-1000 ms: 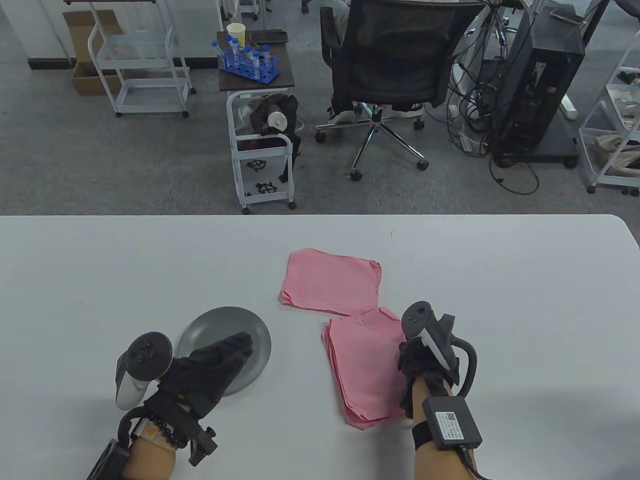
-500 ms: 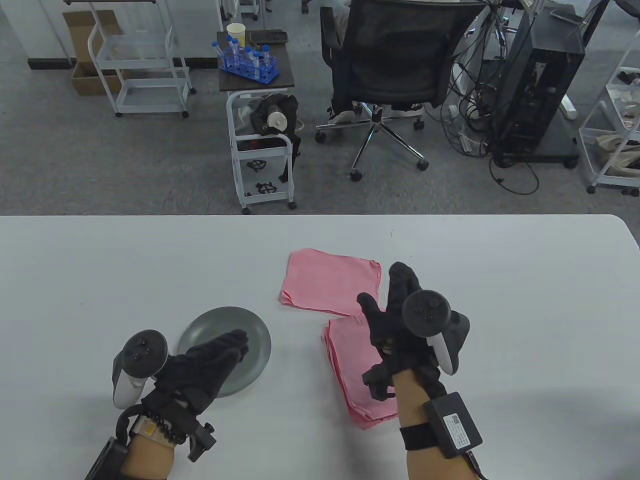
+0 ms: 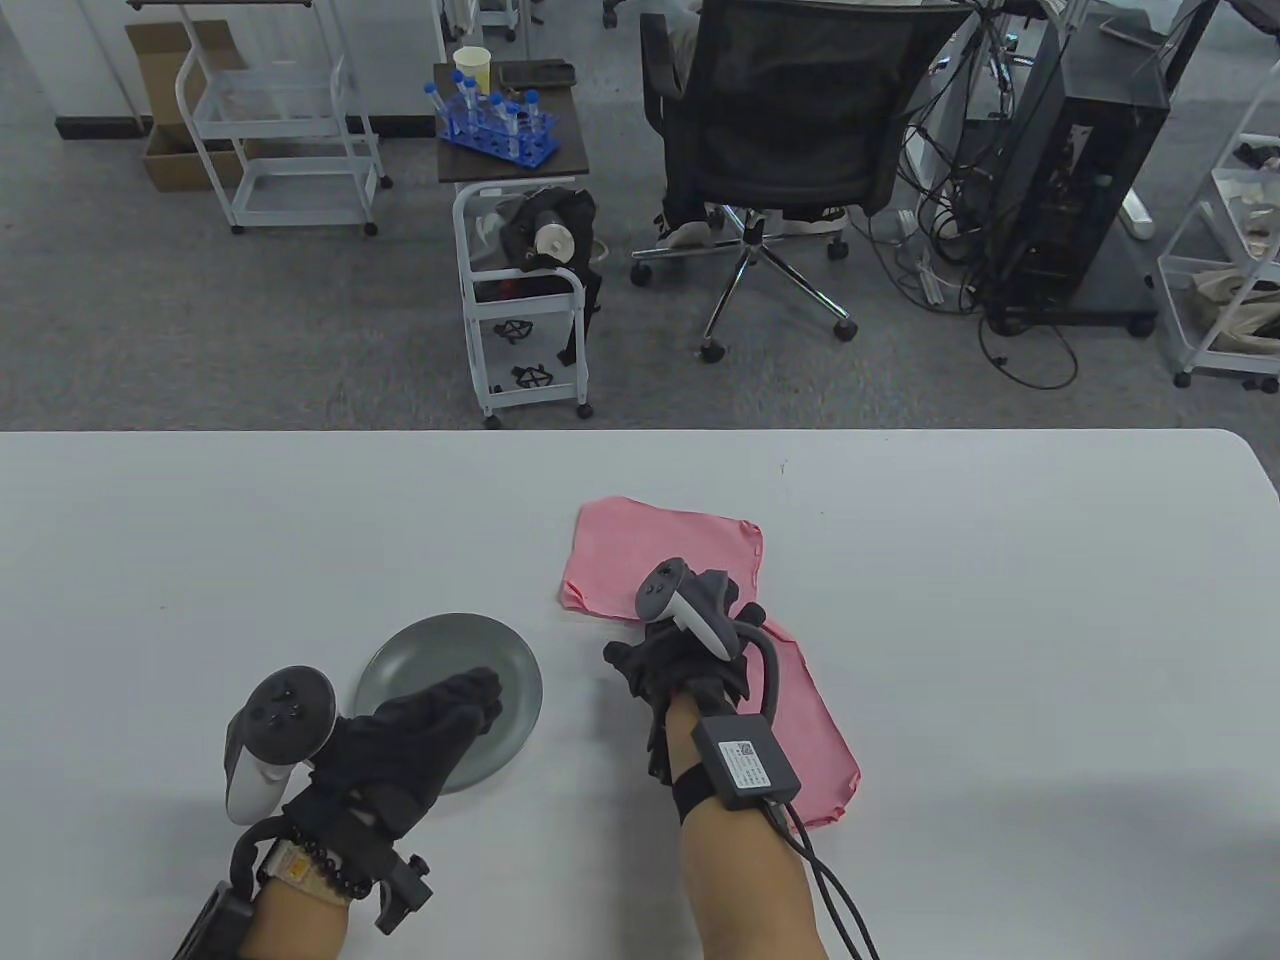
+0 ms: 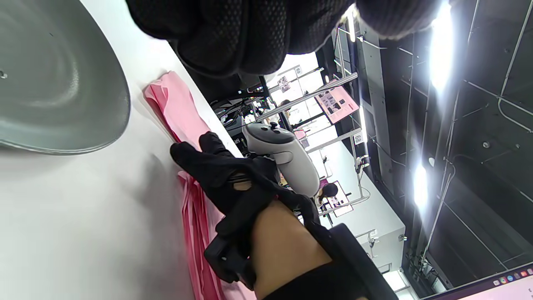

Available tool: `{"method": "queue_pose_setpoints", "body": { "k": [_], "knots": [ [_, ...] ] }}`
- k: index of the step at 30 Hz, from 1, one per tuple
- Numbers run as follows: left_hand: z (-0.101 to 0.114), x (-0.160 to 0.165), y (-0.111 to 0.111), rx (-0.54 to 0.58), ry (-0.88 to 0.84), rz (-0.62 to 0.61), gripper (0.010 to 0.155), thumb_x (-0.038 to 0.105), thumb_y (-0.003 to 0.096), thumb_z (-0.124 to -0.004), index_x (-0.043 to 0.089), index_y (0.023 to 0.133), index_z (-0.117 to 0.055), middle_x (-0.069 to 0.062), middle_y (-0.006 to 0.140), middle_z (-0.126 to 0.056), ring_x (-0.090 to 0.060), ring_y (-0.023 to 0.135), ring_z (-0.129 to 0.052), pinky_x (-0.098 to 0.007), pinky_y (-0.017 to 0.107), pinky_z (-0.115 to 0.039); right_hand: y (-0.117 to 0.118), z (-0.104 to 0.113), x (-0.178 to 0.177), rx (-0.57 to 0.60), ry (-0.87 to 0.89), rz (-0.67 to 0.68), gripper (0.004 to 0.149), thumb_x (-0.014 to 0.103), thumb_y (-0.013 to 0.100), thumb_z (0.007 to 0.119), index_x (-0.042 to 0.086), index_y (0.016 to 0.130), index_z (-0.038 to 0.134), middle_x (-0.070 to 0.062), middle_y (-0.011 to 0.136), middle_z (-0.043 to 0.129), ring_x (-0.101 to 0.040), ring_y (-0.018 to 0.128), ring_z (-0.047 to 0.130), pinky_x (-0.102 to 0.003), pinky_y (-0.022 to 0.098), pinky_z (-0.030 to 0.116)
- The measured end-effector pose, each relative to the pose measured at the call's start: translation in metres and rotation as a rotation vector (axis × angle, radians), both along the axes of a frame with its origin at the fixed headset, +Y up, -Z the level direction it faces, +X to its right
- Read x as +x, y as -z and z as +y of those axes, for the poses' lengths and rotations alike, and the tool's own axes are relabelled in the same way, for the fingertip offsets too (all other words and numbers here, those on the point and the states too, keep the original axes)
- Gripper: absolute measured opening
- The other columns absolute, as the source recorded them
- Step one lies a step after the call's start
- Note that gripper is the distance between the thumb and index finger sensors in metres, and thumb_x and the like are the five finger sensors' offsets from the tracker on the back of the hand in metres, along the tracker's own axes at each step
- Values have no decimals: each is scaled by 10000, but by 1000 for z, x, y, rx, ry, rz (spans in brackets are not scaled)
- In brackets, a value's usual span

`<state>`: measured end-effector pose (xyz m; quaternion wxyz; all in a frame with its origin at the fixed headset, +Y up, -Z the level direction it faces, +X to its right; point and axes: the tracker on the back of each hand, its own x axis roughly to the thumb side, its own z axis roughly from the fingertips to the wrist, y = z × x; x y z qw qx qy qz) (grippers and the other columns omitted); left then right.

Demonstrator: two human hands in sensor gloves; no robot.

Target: Pinch and push to attach paper clips

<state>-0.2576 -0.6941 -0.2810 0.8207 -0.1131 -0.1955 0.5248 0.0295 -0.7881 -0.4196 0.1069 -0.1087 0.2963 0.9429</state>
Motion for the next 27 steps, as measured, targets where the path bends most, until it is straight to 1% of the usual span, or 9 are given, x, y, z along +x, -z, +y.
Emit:
{"method": "queue_pose_setpoints", "body": {
  "k": [4,6,9,14,16,18,20,23,27],
  "knots": [
    [-4,2,2,-14,17,-5,624,555,451,-701,197,961,-710,-84,914,-832,-306,793,-880,-511,628,-696,2,0,0,31,-28,-5,913,663,408,664,406,959,-17,153,1132,42,-253,1047,-87,-572,672,-142],
    [-6,3,2,-21,26,-11,623,554,451,-701,196,961,-710,-84,915,-832,-310,793,-878,-512,628,-695,3,4,-1,54,-45,3,870,619,424,692,416,979,55,147,1107,172,-228,1061,17,-576,688,-122],
    [-8,5,3,-27,46,-17,624,553,450,-702,194,960,-712,-85,913,-834,-305,792,-881,-512,628,-696,3,8,-1,92,-39,10,665,555,436,724,436,978,358,125,1067,304,-245,1063,168,-603,708,-70],
    [-11,8,3,-28,69,-28,620,552,451,-701,195,957,-716,-85,909,-838,-310,788,-884,-513,626,-698,-2,13,-6,230,-133,40,432,497,451,744,474,856,594,137,1007,520,-223,1070,389,-623,778,73],
    [-12,9,3,-35,74,-35,621,553,450,-701,194,957,-718,-85,910,-839,-312,788,-883,-513,626,-697,-3,13,-7,218,-154,95,438,495,455,730,472,866,579,139,1016,522,-215,1080,439,-630,800,120],
    [-12,9,3,-38,77,-34,620,553,450,-701,195,956,-718,-86,909,-840,-310,789,-884,-513,625,-698,-1,14,-4,159,-110,107,494,490,448,743,465,895,536,128,1044,465,-228,1101,385,-650,788,108],
    [-12,8,3,-39,82,-32,619,552,450,-702,195,956,-719,-94,908,-840,-309,788,-885,-513,625,-698,-1,15,-1,156,-88,117,514,474,436,773,470,896,543,124,1054,457,-239,1113,363,-669,781,115],
    [-12,8,4,-39,90,-30,618,551,451,-702,194,955,-720,-87,907,-841,-306,786,-887,-512,624,-700,-2,15,-2,226,-64,93,453,446,425,808,462,843,634,112,1029,524,-243,1096,419,-665,794,171],
    [-14,10,4,-41,94,-45,618,552,450,-702,195,953,-725,-94,904,-845,-309,784,-888,-513,623,-701,-8,17,-10,327,-174,133,349,463,417,806,461,755,722,153,941,668,-190,1037,595,-625,832,270]
  ]
}}
